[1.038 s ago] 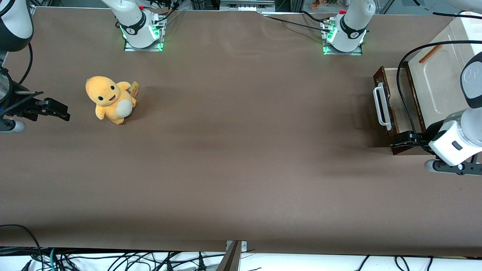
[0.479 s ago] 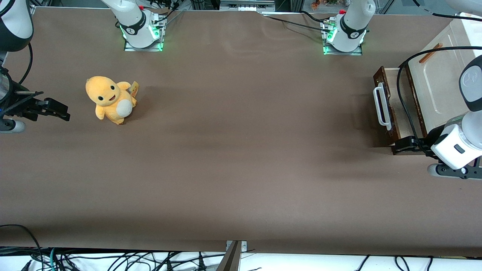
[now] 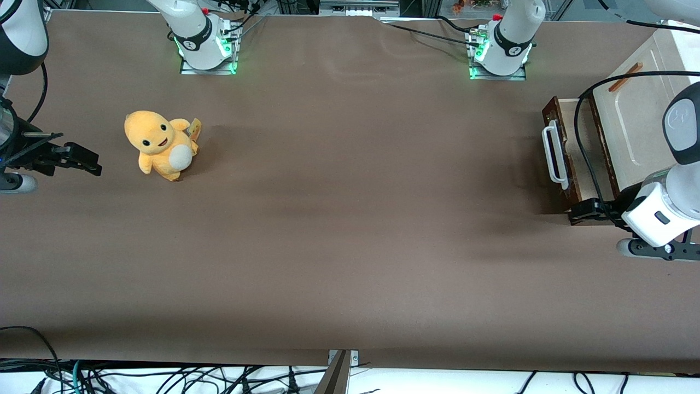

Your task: Open lower drawer with left arm only

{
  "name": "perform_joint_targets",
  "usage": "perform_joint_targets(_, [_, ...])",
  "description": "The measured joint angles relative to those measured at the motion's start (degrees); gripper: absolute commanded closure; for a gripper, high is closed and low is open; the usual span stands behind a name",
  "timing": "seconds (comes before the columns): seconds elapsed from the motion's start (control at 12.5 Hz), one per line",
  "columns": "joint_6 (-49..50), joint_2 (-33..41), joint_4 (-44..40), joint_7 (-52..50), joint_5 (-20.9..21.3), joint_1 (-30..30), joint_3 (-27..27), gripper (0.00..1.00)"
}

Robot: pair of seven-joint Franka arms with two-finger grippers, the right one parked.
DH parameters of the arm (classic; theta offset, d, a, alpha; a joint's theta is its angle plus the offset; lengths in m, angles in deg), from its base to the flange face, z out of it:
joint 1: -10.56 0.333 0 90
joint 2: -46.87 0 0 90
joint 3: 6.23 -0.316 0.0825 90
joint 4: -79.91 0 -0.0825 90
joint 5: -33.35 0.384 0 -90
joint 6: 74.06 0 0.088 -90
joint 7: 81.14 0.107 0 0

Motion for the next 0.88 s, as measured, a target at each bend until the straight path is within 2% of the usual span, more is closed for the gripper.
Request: perform_joint_targets(0.88, [1.65, 0.52, 0.01, 0.00, 0.00, -0.03, 0.10, 0.00])
